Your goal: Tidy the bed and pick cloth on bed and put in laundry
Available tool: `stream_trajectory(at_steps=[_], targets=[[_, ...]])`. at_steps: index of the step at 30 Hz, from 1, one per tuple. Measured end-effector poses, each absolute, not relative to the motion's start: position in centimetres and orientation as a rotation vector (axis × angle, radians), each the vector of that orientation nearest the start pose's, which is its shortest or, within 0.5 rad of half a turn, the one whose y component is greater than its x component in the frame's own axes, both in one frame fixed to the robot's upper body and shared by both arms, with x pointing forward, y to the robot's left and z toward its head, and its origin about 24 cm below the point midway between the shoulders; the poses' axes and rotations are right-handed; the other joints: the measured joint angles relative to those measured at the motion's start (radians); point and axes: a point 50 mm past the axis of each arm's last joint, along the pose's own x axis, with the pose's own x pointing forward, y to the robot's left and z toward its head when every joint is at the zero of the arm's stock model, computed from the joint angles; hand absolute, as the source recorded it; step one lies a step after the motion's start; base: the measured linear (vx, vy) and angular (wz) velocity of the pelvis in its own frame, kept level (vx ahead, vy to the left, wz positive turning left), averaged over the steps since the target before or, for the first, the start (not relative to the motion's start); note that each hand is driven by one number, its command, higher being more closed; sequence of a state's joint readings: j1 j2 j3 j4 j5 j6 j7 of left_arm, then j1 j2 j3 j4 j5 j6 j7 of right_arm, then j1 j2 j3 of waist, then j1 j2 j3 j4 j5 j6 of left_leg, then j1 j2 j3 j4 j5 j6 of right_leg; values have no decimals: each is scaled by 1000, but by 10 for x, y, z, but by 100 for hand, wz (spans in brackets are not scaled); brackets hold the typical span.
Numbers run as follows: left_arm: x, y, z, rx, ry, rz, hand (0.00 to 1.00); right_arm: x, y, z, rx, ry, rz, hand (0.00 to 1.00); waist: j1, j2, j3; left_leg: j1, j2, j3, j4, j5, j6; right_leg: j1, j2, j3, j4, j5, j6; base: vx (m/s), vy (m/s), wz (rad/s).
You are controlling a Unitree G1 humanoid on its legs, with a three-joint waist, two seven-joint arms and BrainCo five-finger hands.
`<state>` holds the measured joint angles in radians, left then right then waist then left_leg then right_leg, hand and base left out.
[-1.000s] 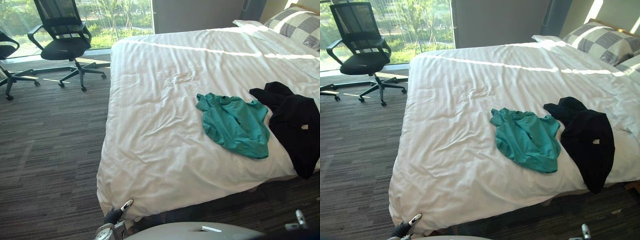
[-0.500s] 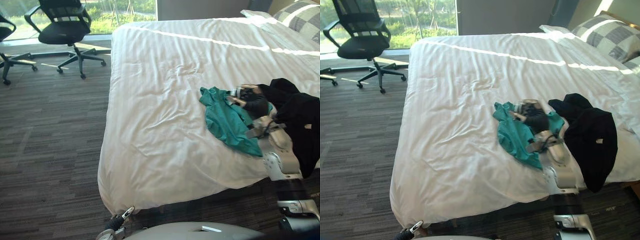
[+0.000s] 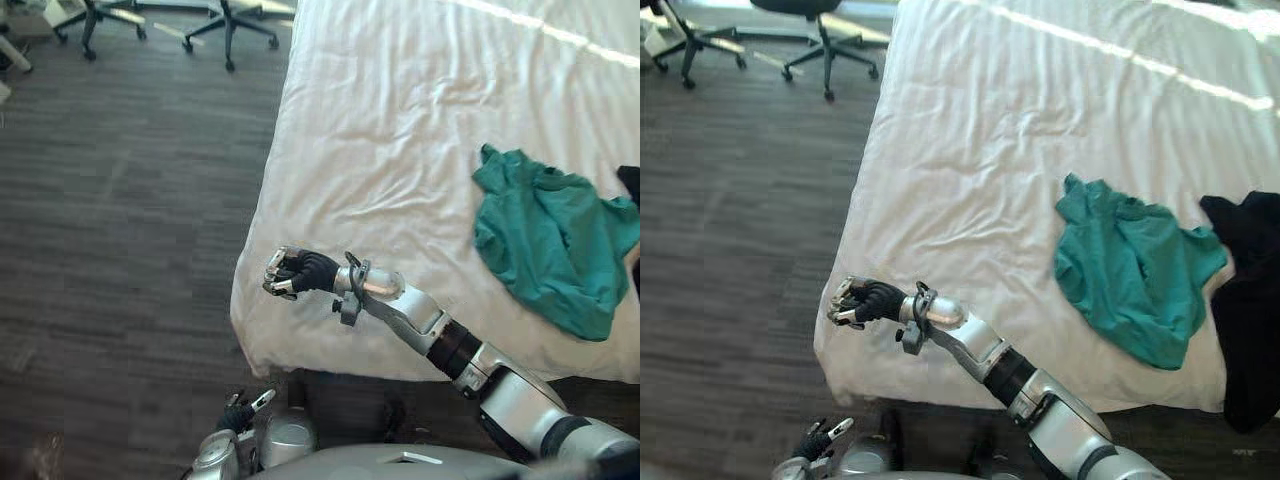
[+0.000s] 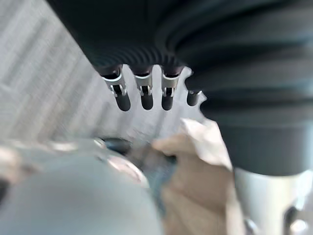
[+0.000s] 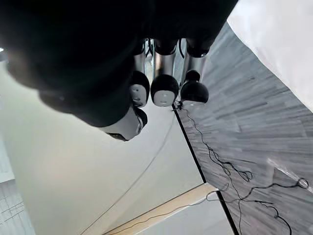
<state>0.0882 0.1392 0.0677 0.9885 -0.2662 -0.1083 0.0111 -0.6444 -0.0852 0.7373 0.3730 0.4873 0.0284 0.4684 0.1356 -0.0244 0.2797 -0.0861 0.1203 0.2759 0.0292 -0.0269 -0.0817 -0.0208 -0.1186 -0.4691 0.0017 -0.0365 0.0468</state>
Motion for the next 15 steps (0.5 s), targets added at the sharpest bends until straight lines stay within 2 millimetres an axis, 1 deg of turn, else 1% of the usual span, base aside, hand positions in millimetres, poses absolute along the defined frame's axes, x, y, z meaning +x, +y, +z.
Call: stream_trajectory(at_steps=[2, 3, 4, 6, 7, 8, 9, 10, 12, 13, 14, 15], targets=[[126, 214, -142, -111, 883, 279, 0, 283, 37, 98, -54, -21, 1269, 100, 5, 19, 61, -48, -2, -20, 23, 8, 11, -47, -15, -15, 46, -6, -9, -126, 46, 30], [135, 210, -139, -102, 852, 262, 0, 286, 37, 102, -89, -32, 1265, 100, 18, 35, 95, -75, -7, -27, 27, 19, 18, -80, -26, -16, 73, -7, -10, -92, 62, 17], [140, 208, -137, -98, 836, 250, 0, 288, 37, 104, -105, -35, 1264, 100, 21, 43, 115, -83, -11, -31, 26, 24, 22, -90, -30, -16, 82, -7, -10, -131, 94, 23], [152, 202, -130, -83, 788, 206, 0, 297, 37, 105, -157, -21, 1234, 100, 24, 74, 172, -129, -24, -49, 28, 43, 36, -141, -58, -28, 123, -18, -10, -132, 87, 27], [154, 200, -129, -77, 785, 194, 0, 300, 35, 103, -168, -7, 1216, 100, 26, 80, 175, -147, -32, -55, 30, 47, 39, -161, -61, -30, 137, -22, -9, -106, 83, 26], [160, 197, -128, -64, 776, 166, 0, 309, 30, 96, -208, 31, 1166, 100, 30, 94, 181, -183, -42, -67, 35, 54, 46, -200, -76, -35, 166, -29, -10, -95, 92, 27], [166, 194, -126, -54, 767, 140, 0, 320, 20, 88, -221, 80, 1089, 100, 42, 107, 188, -215, -51, -71, 44, 61, 51, -237, -93, -37, 195, -37, -10, -90, 84, 23], [168, 192, -125, -56, 762, 133, 0, 325, 13, 84, -227, 103, 1048, 100, 48, 114, 192, -226, -51, -72, 43, 66, 55, -253, -98, -37, 207, -38, -11, -88, 61, 21], [175, 184, -123, -61, 744, 102, 0, 342, -9, 72, -256, 179, 937, 100, 57, 143, 206, -260, -67, -88, 42, 81, 62, -291, -121, -39, 233, -39, -9, -98, 61, 20], [177, 182, -122, -57, 736, 91, 0, 344, -13, 69, -257, 191, 919, 100, 58, 150, 209, -268, -71, -92, 42, 86, 64, -298, -125, -39, 238, -40, -7, -104, 69, 16], [180, 179, -120, -50, 719, 73, 0, 348, -21, 64, -249, 212, 882, 100, 63, 161, 214, -279, -77, -94, 40, 90, 68, -313, -133, -39, 249, -40, -7, -85, 46, 10], [182, 178, -119, -48, 709, 66, 0, 350, -25, 62, -246, 224, 865, 100, 67, 164, 213, -285, -80, -95, 38, 94, 69, -322, -137, -38, 252, -40, -6, -102, 51, 9]])
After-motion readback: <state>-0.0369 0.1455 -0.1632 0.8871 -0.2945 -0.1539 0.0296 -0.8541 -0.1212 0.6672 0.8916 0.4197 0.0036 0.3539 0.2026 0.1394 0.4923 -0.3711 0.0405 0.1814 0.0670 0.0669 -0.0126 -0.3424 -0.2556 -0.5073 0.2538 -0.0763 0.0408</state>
